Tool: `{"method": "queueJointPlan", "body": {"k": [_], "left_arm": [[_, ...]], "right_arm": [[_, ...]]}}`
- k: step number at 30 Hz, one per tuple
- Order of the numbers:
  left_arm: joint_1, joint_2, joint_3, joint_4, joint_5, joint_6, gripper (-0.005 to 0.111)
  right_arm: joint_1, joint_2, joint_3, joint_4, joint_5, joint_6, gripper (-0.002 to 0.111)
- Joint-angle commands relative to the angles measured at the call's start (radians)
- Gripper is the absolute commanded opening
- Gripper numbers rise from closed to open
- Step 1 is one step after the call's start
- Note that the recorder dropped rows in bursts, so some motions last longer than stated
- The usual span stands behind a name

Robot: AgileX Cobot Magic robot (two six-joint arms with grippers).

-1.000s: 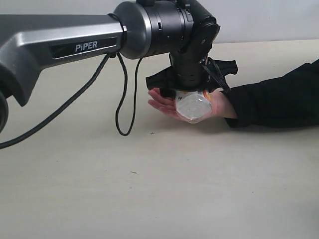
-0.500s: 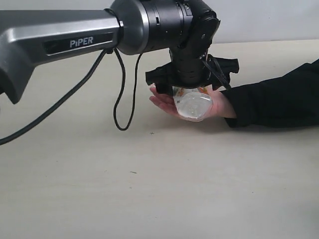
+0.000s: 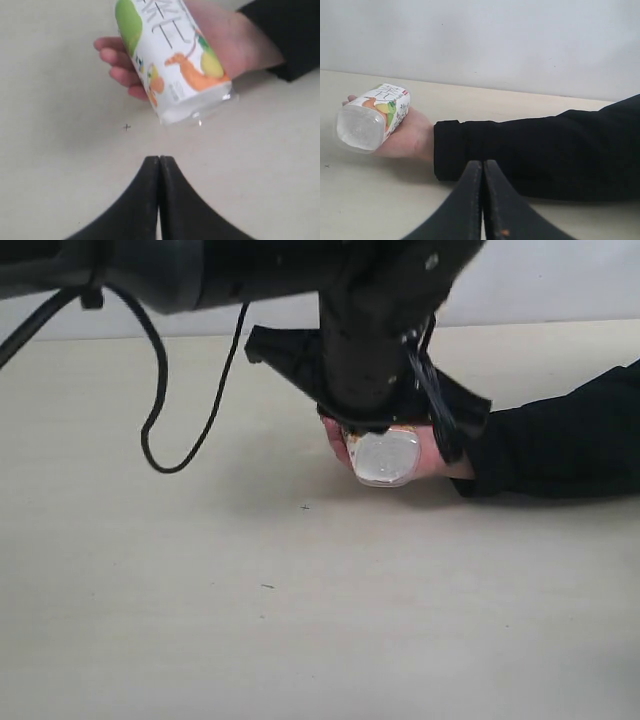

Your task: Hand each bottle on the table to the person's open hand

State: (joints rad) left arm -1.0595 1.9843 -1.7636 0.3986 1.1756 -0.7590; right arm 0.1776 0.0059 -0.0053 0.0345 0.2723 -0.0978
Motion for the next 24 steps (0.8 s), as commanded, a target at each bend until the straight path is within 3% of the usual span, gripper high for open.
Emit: {"method": "queueJointPlan", "body": {"k": [1, 7, 10, 14, 17, 24], "left_arm": [[-0.104, -0.096, 0.173, 0.043, -0.051, -0.025, 0.000], [-0.199, -0.308, 0.420, -0.013, -0.375, 0.028, 0.000], [-0.206, -0.432, 0.534, -0.167, -0.597, 0.195, 0.000], [-0.206, -0.596, 0.699, -0.356, -0.757, 0.483, 0.000], [-0.206, -0.716, 0.816, -0.357, -0.743, 0.488, 0.000], [-0.206, -0.866, 0.935, -0.322, -0.466, 0.521, 0.000]], "right_arm": [[-0.003, -0.006, 0.005, 0.001, -0.005, -0.004, 0.000], [-0.003, -0.006, 0.005, 0.001, -0.005, -0.004, 0.000], [-0.003, -0.006, 0.005, 0.001, -0.005, -0.004, 0.000], [-0.003, -0.006, 0.005, 0.001, -0.005, -0.004, 0.000], [-0.003, -0.006, 0.005, 0.001, -0.005, -0.004, 0.000], [-0.003, -0.006, 0.005, 0.001, -0.005, -0.004, 0.000]]}}
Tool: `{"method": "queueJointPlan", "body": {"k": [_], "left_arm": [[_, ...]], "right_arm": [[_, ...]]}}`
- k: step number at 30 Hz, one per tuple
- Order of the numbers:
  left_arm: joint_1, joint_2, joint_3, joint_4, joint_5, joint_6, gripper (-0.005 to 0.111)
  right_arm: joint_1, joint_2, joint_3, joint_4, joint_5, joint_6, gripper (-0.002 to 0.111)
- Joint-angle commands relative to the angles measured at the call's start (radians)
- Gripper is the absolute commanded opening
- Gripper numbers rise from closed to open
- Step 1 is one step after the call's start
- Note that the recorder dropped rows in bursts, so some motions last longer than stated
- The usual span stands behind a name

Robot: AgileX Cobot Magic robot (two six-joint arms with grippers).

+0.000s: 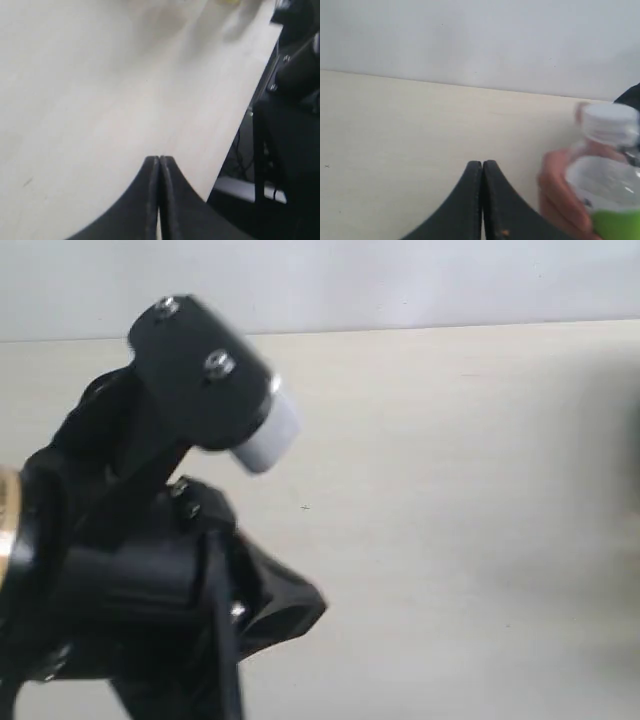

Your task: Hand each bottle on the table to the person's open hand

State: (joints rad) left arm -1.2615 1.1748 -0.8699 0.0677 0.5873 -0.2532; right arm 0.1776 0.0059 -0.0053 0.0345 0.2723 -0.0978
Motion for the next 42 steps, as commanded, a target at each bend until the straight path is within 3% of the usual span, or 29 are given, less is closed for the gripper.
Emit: {"method": "queueJointPlan", "body": {"k": [1, 12, 14, 16, 20, 24, 27, 29, 32, 35, 42], "left_arm": [[-0.004, -0.061, 0.044, 0.008, 0.158, 0.015, 0.000], [-0.004, -0.062, 0.044, 0.008, 0.195, 0.015, 0.000], [0.011, -0.074, 0.044, 0.065, 0.204, 0.181, 0.000], [0.081, -0.100, 0.044, 0.064, 0.191, 0.313, 0.000], [0.328, -0.188, 0.044, -0.047, 0.189, 0.293, 0.000], [0.661, -0.334, 0.046, -0.089, 0.177, 0.278, 0.000], [0.917, -0.481, 0.046, -0.020, 0.153, 0.278, 0.000], [1.034, -0.594, 0.046, 0.090, 0.150, 0.278, 0.000], [1.114, -0.739, 0.046, 0.287, 0.150, 0.278, 0.000], [1.134, -0.866, 0.046, 0.427, 0.150, 0.278, 0.000], [1.134, -1.139, 0.046, 0.489, 0.150, 0.278, 0.000]], "right_arm": [[-0.003, -0.006, 0.005, 0.001, -0.005, -0.004, 0.000], [-0.003, -0.006, 0.005, 0.001, -0.005, -0.004, 0.000], [-0.003, -0.006, 0.005, 0.001, -0.005, -0.004, 0.000], [-0.003, -0.006, 0.005, 0.001, -0.005, -0.004, 0.000], [-0.003, -0.006, 0.005, 0.001, -0.005, -0.004, 0.000], [-0.003, -0.006, 0.005, 0.001, -0.005, -0.004, 0.000], [-0.003, -0.006, 0.005, 0.001, -0.005, -0.004, 0.000], [-0.003, -0.006, 0.005, 0.001, -0.005, -0.004, 0.000], [-0.003, -0.006, 0.005, 0.001, -0.005, -0.004, 0.000], [-0.003, -0.006, 0.005, 0.001, -0.005, -0.004, 0.000], [-0.003, -0.006, 0.005, 0.001, -0.005, -0.004, 0.000]]}}
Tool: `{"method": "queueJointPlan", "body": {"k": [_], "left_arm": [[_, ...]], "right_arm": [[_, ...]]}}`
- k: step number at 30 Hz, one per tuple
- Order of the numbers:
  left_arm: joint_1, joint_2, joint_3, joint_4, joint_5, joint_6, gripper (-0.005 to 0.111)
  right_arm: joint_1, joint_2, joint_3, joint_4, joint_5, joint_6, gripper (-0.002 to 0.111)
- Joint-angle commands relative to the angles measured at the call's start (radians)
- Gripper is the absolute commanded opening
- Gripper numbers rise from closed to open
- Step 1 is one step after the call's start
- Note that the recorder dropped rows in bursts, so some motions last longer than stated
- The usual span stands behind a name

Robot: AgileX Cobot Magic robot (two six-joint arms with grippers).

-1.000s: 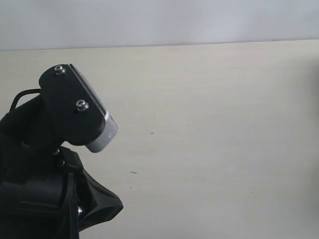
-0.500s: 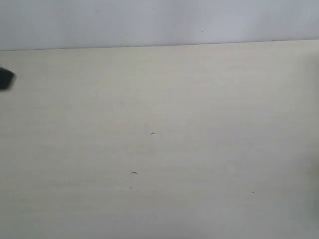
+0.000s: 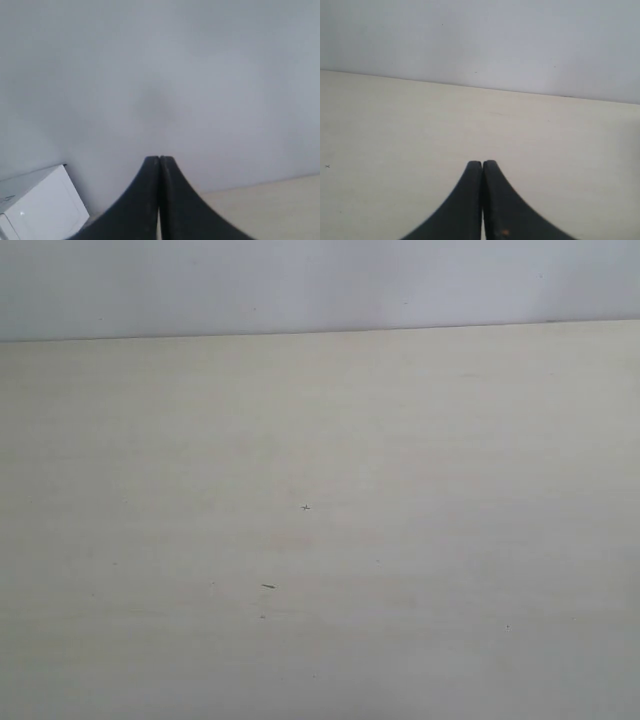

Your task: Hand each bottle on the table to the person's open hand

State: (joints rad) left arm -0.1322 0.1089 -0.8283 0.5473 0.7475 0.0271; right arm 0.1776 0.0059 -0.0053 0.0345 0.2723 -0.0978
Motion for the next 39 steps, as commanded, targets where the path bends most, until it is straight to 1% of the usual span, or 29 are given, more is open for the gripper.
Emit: {"method": "queueJointPlan", "body": {"k": [1, 7, 9, 10, 12, 16, 18, 20, 32, 39], "left_arm": [[0.005, -0.107, 0.005, 0.009, -0.010, -0.002, 0.000], [0.005, -0.109, 0.006, 0.014, 0.013, -0.005, 0.000], [-0.006, -0.109, 0.013, -0.070, 0.000, -0.005, 0.000], [-0.019, -0.109, 0.018, -0.193, -0.018, -0.005, 0.000], [-0.028, -0.109, 0.040, -0.286, -0.109, -0.005, 0.000], [-0.004, -0.109, 0.138, -0.323, -0.400, -0.005, 0.000], [0.008, -0.109, 0.204, -0.344, -0.521, -0.005, 0.000], [0.019, -0.109, 0.265, -0.367, -0.596, -0.005, 0.000], [0.022, -0.109, 0.656, -0.382, -0.603, -0.005, 0.000], [0.022, -0.109, 0.820, -0.380, -0.603, -0.005, 0.000]], "right_arm": [[-0.003, -0.006, 0.005, 0.001, -0.005, -0.004, 0.000], [-0.003, -0.006, 0.005, 0.001, -0.005, -0.004, 0.000], [-0.003, -0.006, 0.005, 0.001, -0.005, -0.004, 0.000], [-0.003, -0.006, 0.005, 0.001, -0.005, -0.004, 0.000], [-0.003, -0.006, 0.005, 0.001, -0.005, -0.004, 0.000], [-0.003, -0.006, 0.005, 0.001, -0.005, -0.004, 0.000], [-0.003, -0.006, 0.005, 0.001, -0.005, -0.004, 0.000], [-0.003, -0.006, 0.005, 0.001, -0.005, -0.004, 0.000], [-0.003, -0.006, 0.005, 0.001, -0.005, -0.004, 0.000], [-0.003, -0.006, 0.005, 0.001, -0.005, -0.004, 0.000]]}}
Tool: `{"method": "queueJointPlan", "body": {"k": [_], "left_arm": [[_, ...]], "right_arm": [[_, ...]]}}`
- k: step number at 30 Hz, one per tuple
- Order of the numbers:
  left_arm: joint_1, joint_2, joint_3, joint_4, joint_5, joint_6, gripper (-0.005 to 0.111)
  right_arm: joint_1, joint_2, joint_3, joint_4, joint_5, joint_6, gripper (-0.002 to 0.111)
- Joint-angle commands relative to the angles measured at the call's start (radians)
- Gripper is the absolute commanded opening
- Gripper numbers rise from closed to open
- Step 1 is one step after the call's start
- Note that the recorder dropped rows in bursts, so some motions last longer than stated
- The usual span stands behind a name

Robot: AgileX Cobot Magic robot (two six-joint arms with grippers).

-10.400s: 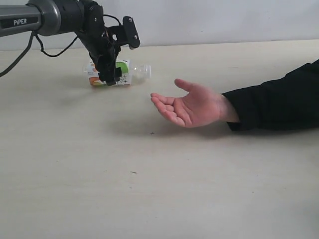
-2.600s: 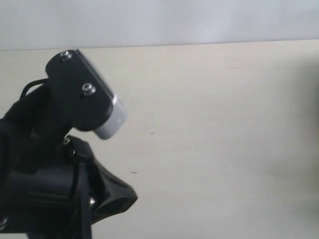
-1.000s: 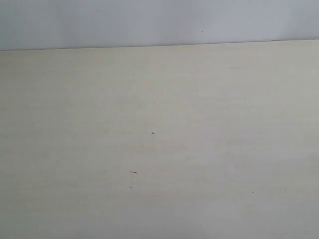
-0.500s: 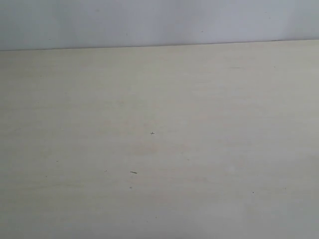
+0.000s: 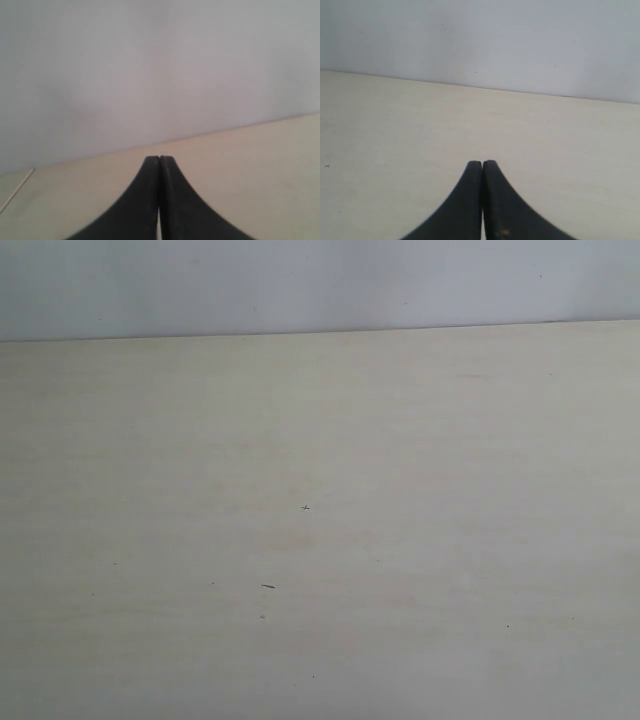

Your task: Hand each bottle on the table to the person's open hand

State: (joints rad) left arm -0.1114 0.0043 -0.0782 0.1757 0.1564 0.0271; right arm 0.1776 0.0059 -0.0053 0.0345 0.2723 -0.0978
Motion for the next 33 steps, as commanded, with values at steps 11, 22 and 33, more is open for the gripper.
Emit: {"method": "queueJointPlan", "body": {"k": [11, 22, 33], "left_arm": [[0.002, -0.004, 0.078, -0.004, 0.127, -0.005, 0.000], [0.002, -0.004, 0.078, -0.004, 0.149, -0.005, 0.000], [0.002, -0.004, 0.078, -0.004, 0.149, -0.005, 0.000]], "right_arm": [[-0.003, -0.006, 0.005, 0.001, -0.005, -0.004, 0.000], [-0.003, -0.006, 0.005, 0.001, -0.005, -0.004, 0.000], [-0.003, -0.006, 0.005, 0.001, -0.005, -0.004, 0.000]]}}
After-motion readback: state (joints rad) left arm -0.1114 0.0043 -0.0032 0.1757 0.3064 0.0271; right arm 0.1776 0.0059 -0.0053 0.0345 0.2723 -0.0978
